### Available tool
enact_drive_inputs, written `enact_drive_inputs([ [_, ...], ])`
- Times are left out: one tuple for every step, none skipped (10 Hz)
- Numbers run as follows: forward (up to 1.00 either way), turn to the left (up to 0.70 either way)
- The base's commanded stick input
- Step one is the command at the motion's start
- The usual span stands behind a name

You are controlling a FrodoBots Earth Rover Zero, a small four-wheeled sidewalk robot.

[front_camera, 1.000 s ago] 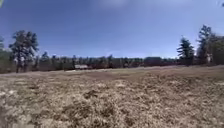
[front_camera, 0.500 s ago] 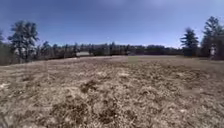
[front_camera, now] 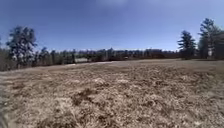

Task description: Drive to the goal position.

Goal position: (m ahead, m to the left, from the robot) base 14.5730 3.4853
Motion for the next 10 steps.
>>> enact_drive_inputs([
  [0.7, 0.0],
  [0.7, 0.0],
  [0.7, 0.0],
  [0.7, 0.0],
  [0.7, 0.0],
  [0.7, 0.0],
  [0.7, 0.0],
  [0.7, 0.0],
  [0.7, 0.0],
  [0.7, 0.0],
])
